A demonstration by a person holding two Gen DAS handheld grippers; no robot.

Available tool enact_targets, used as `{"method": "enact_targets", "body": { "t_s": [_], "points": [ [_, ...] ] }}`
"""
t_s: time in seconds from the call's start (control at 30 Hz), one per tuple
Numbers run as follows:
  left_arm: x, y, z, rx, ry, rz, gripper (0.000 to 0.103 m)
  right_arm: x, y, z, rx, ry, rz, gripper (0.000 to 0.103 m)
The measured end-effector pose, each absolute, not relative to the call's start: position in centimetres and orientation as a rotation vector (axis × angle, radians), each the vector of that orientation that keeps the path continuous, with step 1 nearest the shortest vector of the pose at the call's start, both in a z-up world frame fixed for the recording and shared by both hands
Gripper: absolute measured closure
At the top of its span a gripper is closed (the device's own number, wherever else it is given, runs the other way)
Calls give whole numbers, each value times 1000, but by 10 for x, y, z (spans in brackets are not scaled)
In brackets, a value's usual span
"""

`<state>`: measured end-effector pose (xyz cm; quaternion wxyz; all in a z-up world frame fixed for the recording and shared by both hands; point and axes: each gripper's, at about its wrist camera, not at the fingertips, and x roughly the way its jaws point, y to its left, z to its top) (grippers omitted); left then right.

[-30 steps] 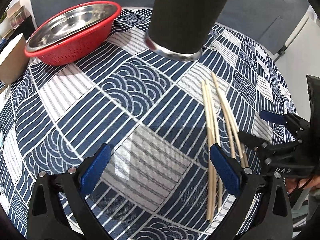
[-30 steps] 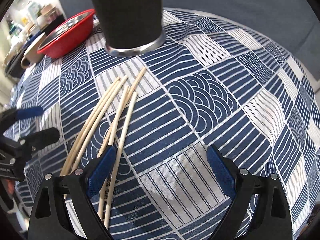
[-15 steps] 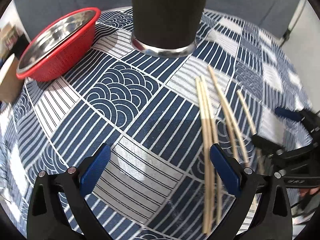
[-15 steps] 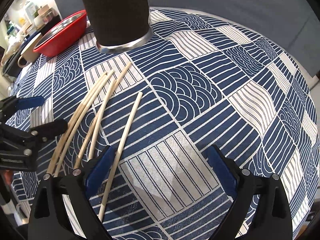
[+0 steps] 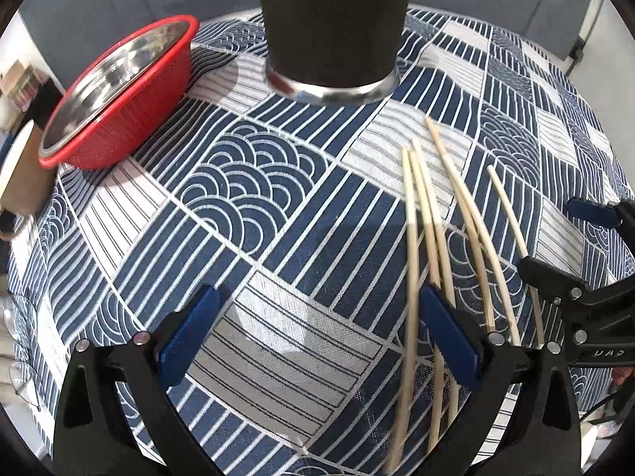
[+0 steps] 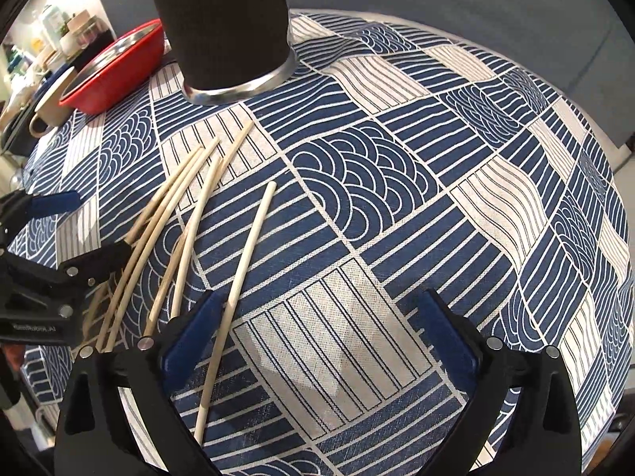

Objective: Organize utensils
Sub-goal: 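Lower the right tool onto a chopstick and close it while the left tool grasps another, then lift both held chopsticks and carry them above the black holder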

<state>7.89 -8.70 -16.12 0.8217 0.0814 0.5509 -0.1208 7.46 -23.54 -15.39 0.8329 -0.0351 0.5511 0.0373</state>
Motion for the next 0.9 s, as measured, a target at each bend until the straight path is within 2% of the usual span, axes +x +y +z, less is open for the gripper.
{"method": "enact_targets", "body": {
  "t_s": [0.13, 0.2, 0.23, 0.27, 0.3, 0.33, 0.37, 0.4, 0.43, 0.57, 0.6, 0.77, 0.9],
  "points": [
    [83, -84, -161, 165, 1201, -244, 5, 81, -236, -154, -86, 1212, 82, 11],
    [84, -79, -161, 163, 1214, -245, 6, 83, -236, -153, -98, 1237, 96, 18],
    [85, -77, -160, 166, 1218, -249, 9, 84, -237, -150, -103, 1246, 101, 30],
    [85, -76, -160, 169, 1223, -253, 14, 86, -237, -147, -107, 1250, 99, 49],
    [86, -73, -157, 168, 1227, -250, 18, 88, -238, -145, -102, 1259, 95, 60],
    [86, -69, -156, 164, 1227, -246, 26, 90, -240, -143, -96, 1271, 87, 82],
    [86, -64, -154, 157, 1227, -238, 34, 91, -241, -143, -97, 1281, 76, 93],
    [86, -60, -153, 153, 1227, -236, 38, 92, -243, -143, -99, 1289, 70, 96],
    [86, -56, -152, 150, 1228, -233, 48, 93, -245, -143, -100, 1294, 65, 99],
    [90, -31, -148, 110, 1248, -224, 88, 95, -254, -145, -69, 1311, 45, 99],
    [90, -23, -147, 96, 1254, -225, 92, 96, -256, -145, -61, 1316, 44, 99],
    [94, 3, -148, -67, 1322, -216, 98, 102, -263, -147, -29, 1340, 45, 99],
    [90, 17, -150, -160, 1337, -213, 98, 106, -278, -149, 86, 1369, 57, 99]
  ]
}}
